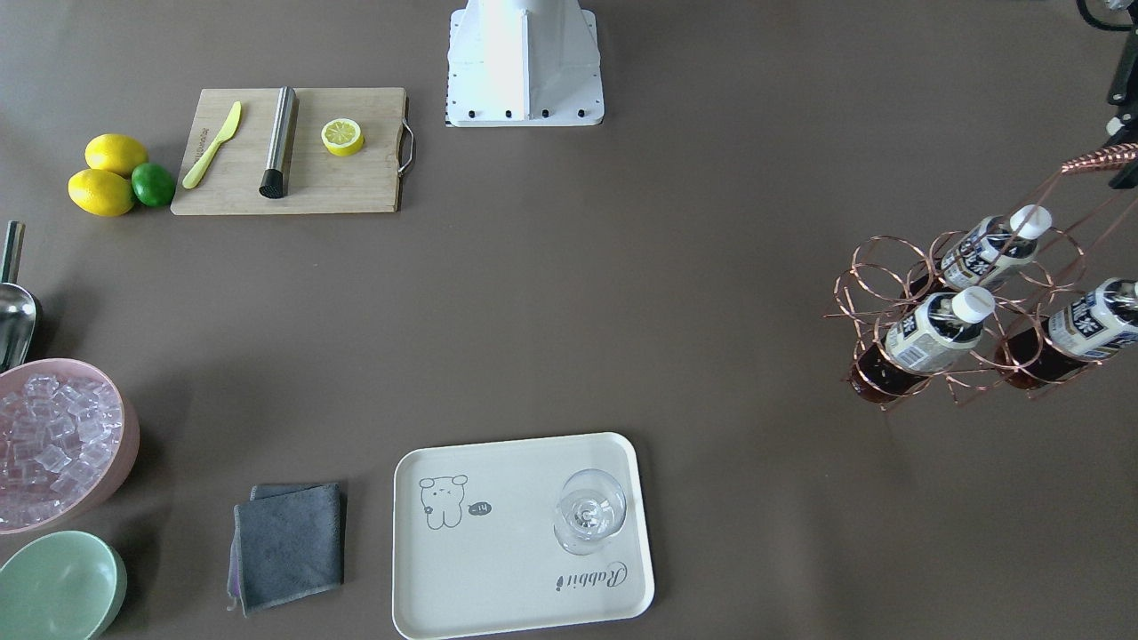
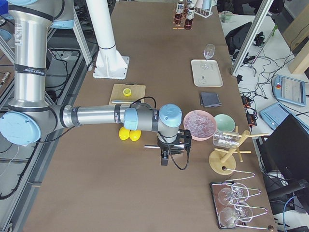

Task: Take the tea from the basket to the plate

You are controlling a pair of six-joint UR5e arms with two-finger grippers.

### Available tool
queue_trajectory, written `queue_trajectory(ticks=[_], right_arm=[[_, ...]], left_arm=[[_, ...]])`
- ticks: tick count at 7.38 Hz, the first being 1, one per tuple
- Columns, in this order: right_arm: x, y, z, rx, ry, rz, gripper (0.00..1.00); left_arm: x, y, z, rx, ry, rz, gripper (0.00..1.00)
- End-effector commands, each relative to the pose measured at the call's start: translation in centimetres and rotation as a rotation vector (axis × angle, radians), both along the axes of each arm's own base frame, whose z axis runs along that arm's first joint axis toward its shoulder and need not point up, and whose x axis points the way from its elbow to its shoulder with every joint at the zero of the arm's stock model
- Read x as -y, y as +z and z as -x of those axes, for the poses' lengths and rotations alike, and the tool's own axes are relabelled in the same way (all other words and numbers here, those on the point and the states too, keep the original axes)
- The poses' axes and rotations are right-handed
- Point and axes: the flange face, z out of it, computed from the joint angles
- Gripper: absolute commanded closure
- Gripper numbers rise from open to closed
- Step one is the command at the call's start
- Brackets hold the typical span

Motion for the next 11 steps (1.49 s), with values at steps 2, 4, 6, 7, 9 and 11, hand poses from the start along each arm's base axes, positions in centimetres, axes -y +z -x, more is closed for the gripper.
queue_trajectory(ticks=[2, 4, 6, 7, 9, 11], right_arm=[[-0.2, 0.3, 0.1, 0.001, -0.004, 0.005, 0.0], [-0.3, 0.4, 0.2, 0.001, -0.005, 0.008, 0.0], [-0.1, 0.8, 1.5, 0.0, -0.034, 0.016, 0.0], [0.1, 0.1, 1.6, 0.001, -0.033, 0.006, 0.0], [-0.1, -0.8, 1.6, 0.005, -0.041, -0.018, 0.0], [-0.5, -2.2, 2.6, 0.13, -0.028, 0.004, 0.01]], left_arm=[[-2.0, -8.9, -12.9, -0.072, 0.143, -0.033, 1.0], [-5.5, -13.7, -20.5, -0.14, 0.149, 0.082, 1.0], [-7.8, -14.6, -24.5, -0.196, 0.167, 0.162, 1.0], [-7.7, -14.5, -25.7, -0.196, 0.181, 0.169, 1.0], [-8.2, -14.9, -27.0, -0.21, 0.178, 0.218, 1.0], [-9.9, -15.5, -28.9, -0.252, 0.185, 0.265, 1.0]])
